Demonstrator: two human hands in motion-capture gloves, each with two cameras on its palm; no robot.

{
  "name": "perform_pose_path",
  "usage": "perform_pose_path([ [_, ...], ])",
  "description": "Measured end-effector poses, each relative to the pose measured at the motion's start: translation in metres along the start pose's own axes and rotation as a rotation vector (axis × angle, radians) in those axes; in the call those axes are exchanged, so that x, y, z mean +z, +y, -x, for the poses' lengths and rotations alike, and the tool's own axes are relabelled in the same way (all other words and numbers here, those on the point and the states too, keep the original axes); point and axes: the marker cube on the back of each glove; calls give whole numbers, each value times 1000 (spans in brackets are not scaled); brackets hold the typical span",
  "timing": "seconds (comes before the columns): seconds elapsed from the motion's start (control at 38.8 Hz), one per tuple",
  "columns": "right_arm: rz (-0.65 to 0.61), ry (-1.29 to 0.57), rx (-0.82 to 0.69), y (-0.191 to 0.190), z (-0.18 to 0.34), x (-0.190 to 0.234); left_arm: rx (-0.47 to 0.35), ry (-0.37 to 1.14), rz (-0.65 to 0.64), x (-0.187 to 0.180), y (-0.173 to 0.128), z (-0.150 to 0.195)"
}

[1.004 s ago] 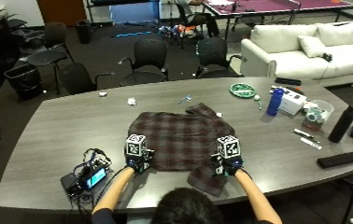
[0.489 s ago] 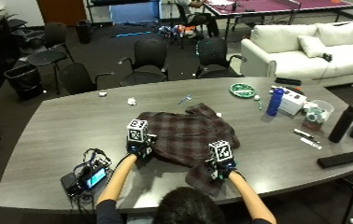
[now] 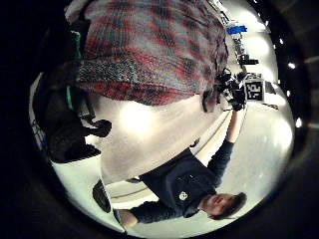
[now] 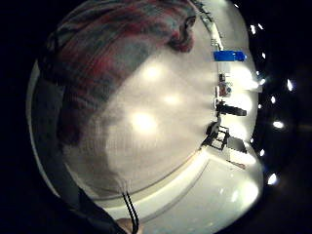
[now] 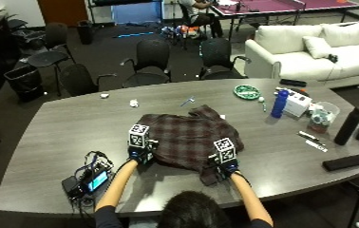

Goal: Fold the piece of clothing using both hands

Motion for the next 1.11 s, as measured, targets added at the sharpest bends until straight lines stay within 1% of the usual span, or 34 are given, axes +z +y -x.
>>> perform_pose_path([
  [0.1,35,43,18,7,1,-1,20,-15,11,9,11,-1],
  [0.18,55,43,-8,17,-2,-6,27,-22,49,15,27,-1],
  [0.23,57,40,-26,26,-7,-12,45,-28,61,17,39,-2],
  [0.31,43,43,-43,41,-17,-21,98,-55,40,20,53,-4],
  [0.36,16,43,-53,49,-23,-27,142,-67,21,27,58,-4],
  [0.46,-28,26,-97,59,-34,-34,218,-50,3,29,77,-7],
  [0.52,-51,31,-115,72,-37,-46,279,2,-30,25,89,-11],
  [0.57,-71,54,-116,88,-38,-61,324,52,-65,15,104,-13],
  [0.67,-96,87,-120,114,-39,-93,365,133,-119,-18,134,-13],
  [0.77,-89,88,-116,122,-41,-131,379,204,-185,-49,140,0],
  [0.85,-72,76,-92,106,-44,-162,342,227,-230,-83,138,9],
  [0.9,-14,74,-51,75,-46,-170,297,230,-214,-95,123,15],
  [0.93,47,75,-20,56,-47,-169,270,228,-186,-94,107,19],
  [0.98,235,82,64,26,-44,-165,192,200,-110,-84,70,26],
  [1.0,332,89,106,19,-40,-165,137,169,-70,-78,56,30],
  [1.03,394,98,137,14,-35,-164,77,133,-29,-72,45,34],
  [1.06,408,107,153,7,-31,-163,16,98,13,-65,35,37],
  [1.11,354,121,164,-18,-24,-151,-76,38,82,-46,12,43],
])
